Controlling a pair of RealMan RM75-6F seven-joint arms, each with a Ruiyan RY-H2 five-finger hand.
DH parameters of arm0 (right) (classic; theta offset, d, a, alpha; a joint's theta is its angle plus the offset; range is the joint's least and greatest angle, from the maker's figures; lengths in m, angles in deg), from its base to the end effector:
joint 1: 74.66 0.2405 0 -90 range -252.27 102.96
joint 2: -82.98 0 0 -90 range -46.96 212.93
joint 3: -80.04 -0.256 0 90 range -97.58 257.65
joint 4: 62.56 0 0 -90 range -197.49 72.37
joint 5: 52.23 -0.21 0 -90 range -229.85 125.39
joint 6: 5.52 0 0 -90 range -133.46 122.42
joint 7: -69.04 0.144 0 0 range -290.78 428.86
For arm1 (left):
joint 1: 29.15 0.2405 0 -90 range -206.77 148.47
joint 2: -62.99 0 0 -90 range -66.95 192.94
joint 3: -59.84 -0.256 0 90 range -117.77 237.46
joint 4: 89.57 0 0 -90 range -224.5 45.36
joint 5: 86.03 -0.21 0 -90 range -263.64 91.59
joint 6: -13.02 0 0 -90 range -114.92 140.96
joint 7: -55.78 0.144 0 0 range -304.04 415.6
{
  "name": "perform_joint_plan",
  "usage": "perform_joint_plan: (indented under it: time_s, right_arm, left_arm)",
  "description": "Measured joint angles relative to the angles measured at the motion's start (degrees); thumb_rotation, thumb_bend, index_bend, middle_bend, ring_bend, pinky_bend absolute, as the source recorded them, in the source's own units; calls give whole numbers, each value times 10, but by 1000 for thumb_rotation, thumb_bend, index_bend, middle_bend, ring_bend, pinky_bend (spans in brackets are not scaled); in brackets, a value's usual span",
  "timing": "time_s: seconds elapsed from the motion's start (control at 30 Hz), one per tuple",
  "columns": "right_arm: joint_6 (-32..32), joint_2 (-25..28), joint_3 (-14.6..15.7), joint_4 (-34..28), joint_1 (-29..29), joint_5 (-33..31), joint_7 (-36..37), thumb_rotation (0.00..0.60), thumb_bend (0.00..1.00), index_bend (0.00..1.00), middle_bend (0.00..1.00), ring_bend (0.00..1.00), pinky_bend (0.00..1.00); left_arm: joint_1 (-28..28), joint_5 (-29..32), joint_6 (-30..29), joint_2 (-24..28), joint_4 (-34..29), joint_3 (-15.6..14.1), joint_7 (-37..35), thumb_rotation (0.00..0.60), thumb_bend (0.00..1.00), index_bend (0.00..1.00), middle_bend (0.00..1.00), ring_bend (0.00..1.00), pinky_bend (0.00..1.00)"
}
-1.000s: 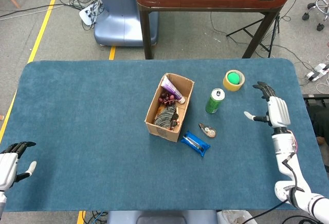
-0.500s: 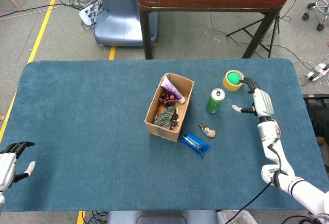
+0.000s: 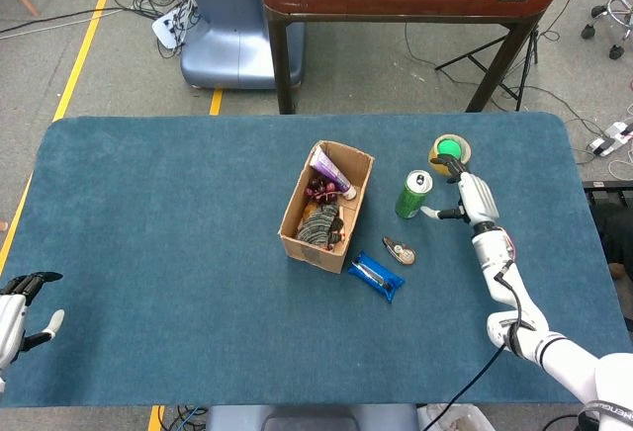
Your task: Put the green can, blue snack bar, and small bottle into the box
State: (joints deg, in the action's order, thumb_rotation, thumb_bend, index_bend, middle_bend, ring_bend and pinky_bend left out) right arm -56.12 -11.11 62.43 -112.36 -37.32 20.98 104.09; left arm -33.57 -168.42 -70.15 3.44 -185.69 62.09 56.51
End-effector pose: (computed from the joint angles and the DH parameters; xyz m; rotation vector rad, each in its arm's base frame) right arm -0.2672 -0.4113 0.0396 1.2667 -1.4081 1.2594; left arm -0.3160 0.1754 0.1760 -1.3589 -0.9444 -0.8260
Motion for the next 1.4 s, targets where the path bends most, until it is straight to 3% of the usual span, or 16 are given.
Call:
perform_joint_plan:
  time_s: [0.33, 0.57, 0.93, 1.4]
  right_arm:
    - [13, -35, 4, 41, 27, 8, 17, 600, 1, 207, 159, 115, 309]
    - [-5, -64, 7, 83, 33, 15, 33, 600, 44, 215, 263, 174, 353]
    - [-36, -93, 12, 131, 35, 25, 66, 600, 159, 411, 453, 388, 538]
    - [-90, -90, 7, 128, 27, 32, 78, 600, 181, 520, 533, 481, 640]
  left_arm:
    - [3, 2, -3, 5, -2, 2, -6, 600, 311, 291, 317, 272, 445]
    - [5, 1, -7, 9, -5, 2, -10, 600, 311, 291, 317, 272, 445]
    - [6, 0, -6, 11, -8, 1, -10, 600, 310, 291, 318, 272, 445]
    - [5, 2, 0, 11, -10, 0, -6, 600, 311, 291, 317, 272, 445]
